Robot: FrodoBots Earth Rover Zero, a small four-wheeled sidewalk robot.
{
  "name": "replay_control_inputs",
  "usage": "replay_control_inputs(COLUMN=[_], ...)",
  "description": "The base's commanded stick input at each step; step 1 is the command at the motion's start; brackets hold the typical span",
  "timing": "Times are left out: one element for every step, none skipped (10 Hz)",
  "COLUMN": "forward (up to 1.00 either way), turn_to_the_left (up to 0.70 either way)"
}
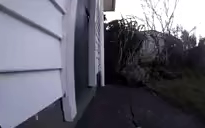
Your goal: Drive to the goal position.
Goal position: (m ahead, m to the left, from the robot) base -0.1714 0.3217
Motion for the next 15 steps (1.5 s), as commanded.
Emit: replay_control_inputs(forward=[0.07,0.07,0.06,0.07,0.07,0.07,0.07,0.07,0.07,0.07,0.06,0.06,0.06,0.06,0.06], turn_to_the_left=[0.00,0.00,0.00,0.00,0.00,0.00,0.00,0.00,0.00,-0.02,-0.06,-0.09,-0.12,-0.12,-0.12])
